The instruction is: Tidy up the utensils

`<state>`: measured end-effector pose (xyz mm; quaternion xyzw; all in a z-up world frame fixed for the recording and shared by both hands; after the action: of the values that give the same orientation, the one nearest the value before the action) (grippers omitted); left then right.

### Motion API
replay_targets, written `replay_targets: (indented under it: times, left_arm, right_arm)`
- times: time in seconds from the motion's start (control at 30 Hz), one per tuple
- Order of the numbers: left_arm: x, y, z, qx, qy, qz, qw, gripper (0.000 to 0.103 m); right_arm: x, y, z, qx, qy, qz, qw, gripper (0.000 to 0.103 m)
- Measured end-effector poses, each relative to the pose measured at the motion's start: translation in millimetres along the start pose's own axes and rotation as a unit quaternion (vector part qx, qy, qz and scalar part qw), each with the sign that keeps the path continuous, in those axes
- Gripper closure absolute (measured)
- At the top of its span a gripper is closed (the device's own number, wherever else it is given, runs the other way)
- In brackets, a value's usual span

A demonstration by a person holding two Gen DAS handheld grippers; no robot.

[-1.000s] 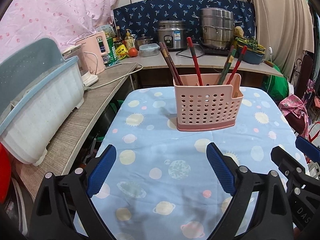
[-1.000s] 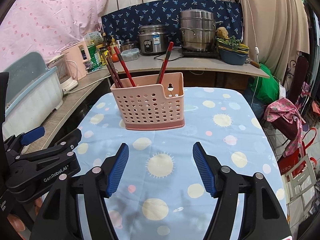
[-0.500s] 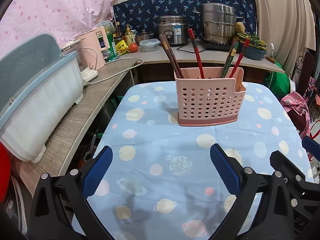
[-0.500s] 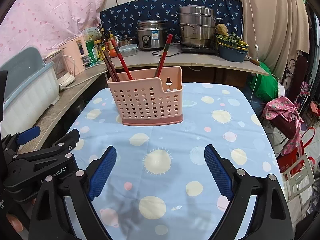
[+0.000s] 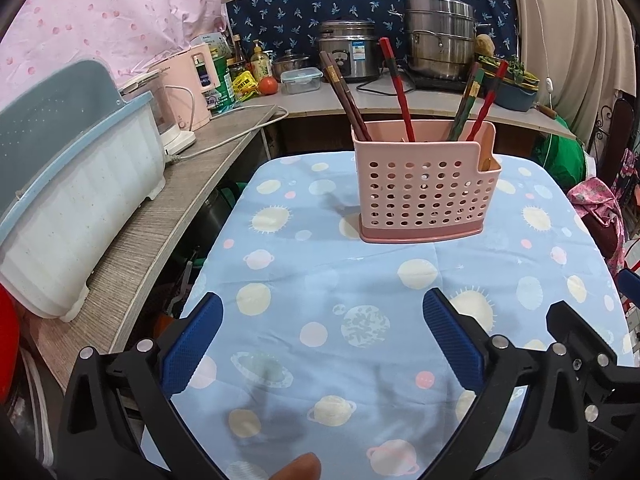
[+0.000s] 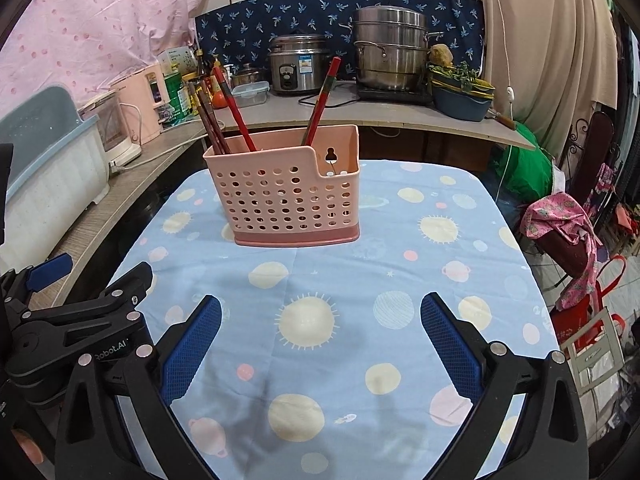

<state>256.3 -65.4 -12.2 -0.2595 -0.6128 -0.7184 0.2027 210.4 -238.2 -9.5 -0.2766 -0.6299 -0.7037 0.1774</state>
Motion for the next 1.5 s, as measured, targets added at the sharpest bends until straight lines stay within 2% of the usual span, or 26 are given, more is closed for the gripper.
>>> replay_targets:
  times: [1.5]
  left_arm:
    - [-12.5, 2.3, -1.8, -0.001, 0.010, 0.002, 0.9999, 0.007]
  right_arm:
    - [-11.5, 0.8, -6.3, 0.001, -0.006, 0.006, 1.000, 0.007]
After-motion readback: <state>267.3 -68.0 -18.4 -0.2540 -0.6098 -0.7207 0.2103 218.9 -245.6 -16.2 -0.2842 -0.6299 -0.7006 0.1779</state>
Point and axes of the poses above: each gripper's, at about its wrist camera, not at the fingertips, and x roughly against the way its jaws point, z to its left, y to its top, the point moved 10 cm from there along -x, roughly the way its jaws point, and after that the axes turned 5 degrees about -z, right-handed, at the moved point
